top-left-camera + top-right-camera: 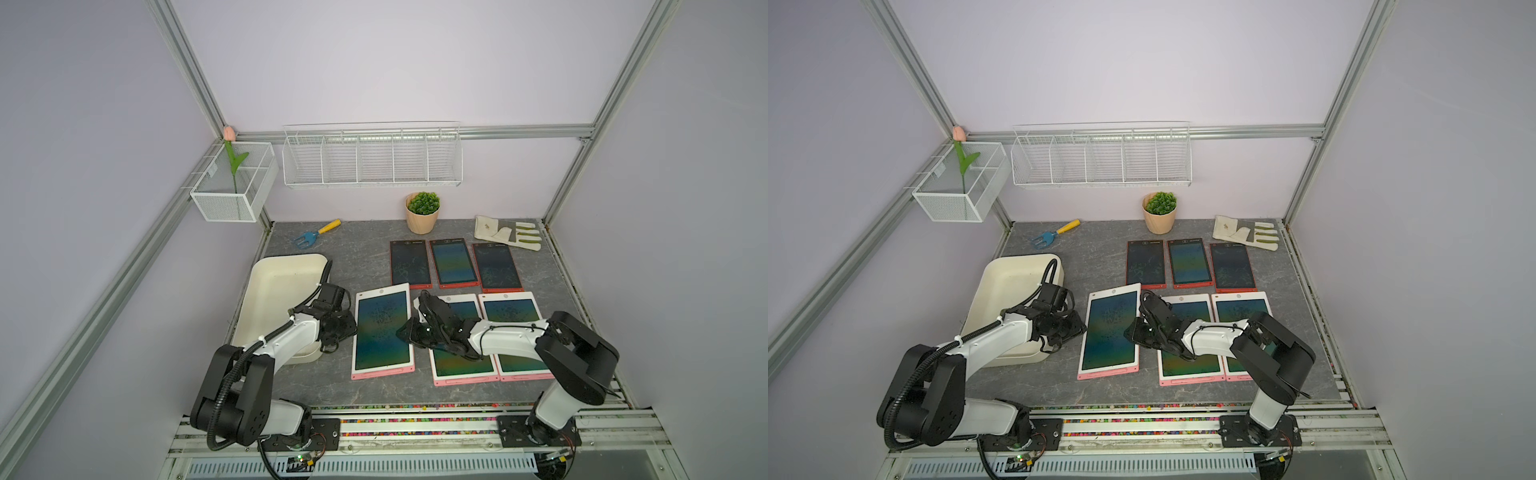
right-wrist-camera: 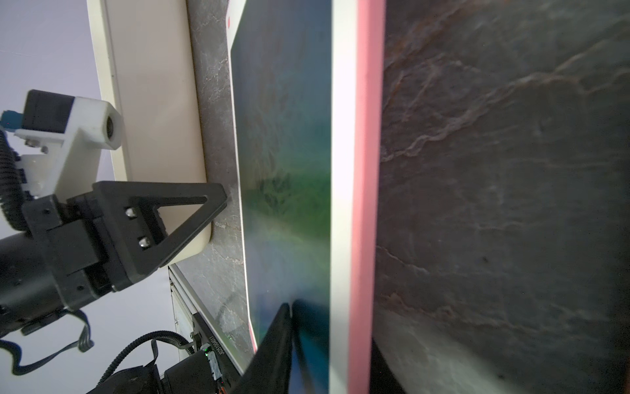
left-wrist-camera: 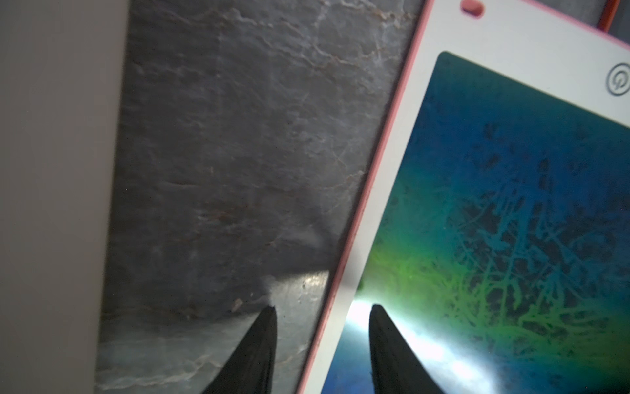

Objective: Take out the writing tablet from the storage box
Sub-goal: Place the writing tablet at the center of the board.

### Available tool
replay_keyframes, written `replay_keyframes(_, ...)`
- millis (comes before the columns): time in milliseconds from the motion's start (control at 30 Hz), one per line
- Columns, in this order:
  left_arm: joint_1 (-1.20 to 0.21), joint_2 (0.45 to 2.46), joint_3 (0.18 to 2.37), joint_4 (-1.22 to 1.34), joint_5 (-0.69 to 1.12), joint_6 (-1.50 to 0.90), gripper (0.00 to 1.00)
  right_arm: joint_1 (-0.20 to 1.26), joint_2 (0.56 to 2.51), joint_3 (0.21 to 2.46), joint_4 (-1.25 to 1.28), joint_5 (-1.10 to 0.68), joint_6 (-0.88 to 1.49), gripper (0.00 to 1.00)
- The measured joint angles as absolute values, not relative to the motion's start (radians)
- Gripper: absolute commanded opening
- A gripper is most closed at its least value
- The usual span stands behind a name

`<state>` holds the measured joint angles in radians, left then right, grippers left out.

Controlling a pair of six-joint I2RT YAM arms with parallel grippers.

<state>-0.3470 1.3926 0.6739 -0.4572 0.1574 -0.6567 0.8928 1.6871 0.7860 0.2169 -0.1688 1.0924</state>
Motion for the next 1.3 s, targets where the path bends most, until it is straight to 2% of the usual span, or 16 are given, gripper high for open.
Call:
replay_keyframes(300, -0.347, 1.393, 0.665, -0.450, 0.158, -0.657, 0.45, 0.892, 1.687, 0.780, 0.199, -0.169, 1.090, 0.31)
replay_keyframes(367, -0.347, 1.393, 0.664, -0.449, 0.158, -0.657, 0.44, 0.891, 1.687, 0.780, 0.187, -0.169, 1.084, 0.34)
replay_keyframes(433, -0.347, 1.393, 0.664, -0.447, 0.158, -0.657, 0.44, 0.890, 1.687, 0.780, 0.162, -0.168, 1.075, 0.44)
replay_keyframes(533, -0.347, 1.393, 0.662, -0.443, 0.161, -0.657, 0.44, 0.886, 1.687, 0.780, 0.091, -0.156, 1.063, 0.50)
replay_keyframes(900, -0.347, 1.363, 0.652, -0.444, 0.165, -0.657, 0.44, 0.877, 1.687, 0.807, 0.036, -0.153, 1.042, 0.52)
replay_keyframes(1300, -0.347, 1.299, 0.655, -0.475, 0.162, -0.643, 0.43, 0.871, 1.708, 0.910, -0.126, -0.110, 0.978, 0.66)
